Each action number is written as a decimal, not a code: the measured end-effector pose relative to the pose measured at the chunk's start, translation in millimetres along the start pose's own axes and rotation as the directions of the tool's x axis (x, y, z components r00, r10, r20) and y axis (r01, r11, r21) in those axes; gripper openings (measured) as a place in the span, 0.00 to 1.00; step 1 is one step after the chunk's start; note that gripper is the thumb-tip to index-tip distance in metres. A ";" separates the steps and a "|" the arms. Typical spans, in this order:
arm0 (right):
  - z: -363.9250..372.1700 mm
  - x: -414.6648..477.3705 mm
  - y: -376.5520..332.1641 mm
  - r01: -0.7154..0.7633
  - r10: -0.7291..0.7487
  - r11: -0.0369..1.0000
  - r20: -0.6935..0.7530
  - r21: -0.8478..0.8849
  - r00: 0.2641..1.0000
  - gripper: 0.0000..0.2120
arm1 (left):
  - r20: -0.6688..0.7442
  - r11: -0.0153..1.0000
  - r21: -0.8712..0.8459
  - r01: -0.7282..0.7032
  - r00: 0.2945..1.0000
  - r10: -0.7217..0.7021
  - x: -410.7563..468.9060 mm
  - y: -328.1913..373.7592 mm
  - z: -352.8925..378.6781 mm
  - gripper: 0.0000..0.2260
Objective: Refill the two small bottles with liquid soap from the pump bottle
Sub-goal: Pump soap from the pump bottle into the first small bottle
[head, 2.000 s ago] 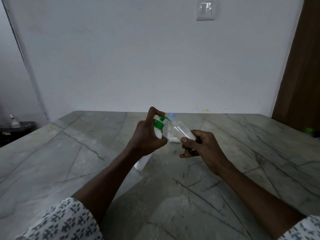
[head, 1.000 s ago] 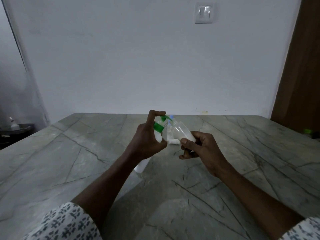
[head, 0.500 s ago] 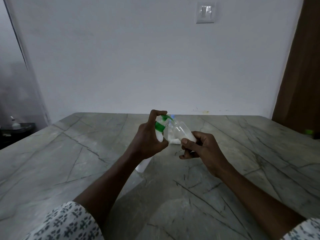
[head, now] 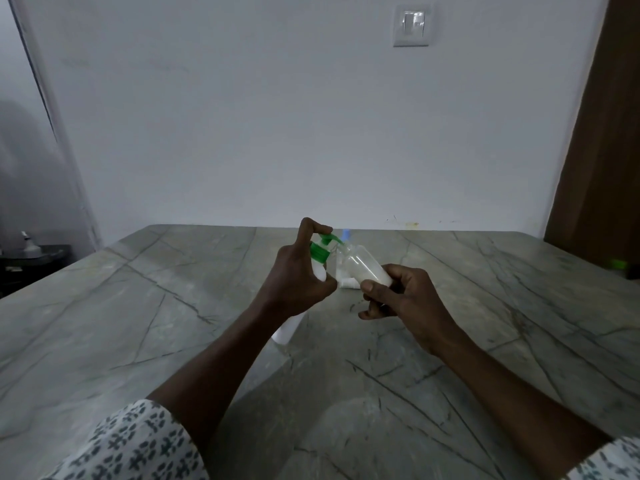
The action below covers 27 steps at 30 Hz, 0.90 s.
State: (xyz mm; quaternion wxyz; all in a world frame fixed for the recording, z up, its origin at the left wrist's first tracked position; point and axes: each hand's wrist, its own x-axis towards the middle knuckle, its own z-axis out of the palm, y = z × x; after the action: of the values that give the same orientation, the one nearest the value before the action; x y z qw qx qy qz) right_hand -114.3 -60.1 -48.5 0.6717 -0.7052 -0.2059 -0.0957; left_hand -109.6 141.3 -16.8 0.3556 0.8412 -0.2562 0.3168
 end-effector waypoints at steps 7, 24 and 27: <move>2.2 0.0 -1.0 -0.016 0.016 1.000 -0.014 0.006 1.000 0.15 | 0.025 1.000 -0.009 -0.012 1.000 0.012 -1.2 -2.1 -1.0 0.36; 1.4 0.5 0.9 -0.013 0.013 1.000 -0.023 0.001 1.000 0.17 | 0.024 1.000 -0.003 -0.004 1.000 0.004 1.2 -3.4 2.2 0.36; 2.1 1.0 0.7 -0.013 0.013 1.000 -0.018 0.012 1.000 0.16 | 0.020 1.000 -0.007 -0.006 1.000 0.007 0.9 -4.5 1.2 0.36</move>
State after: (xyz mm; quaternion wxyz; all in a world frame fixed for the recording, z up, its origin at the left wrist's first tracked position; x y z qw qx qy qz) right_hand -113.4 -57.9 -48.8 0.6783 -0.7016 -0.1957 -0.0966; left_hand -105.6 143.0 -18.8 0.3550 0.8422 -0.2635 0.3087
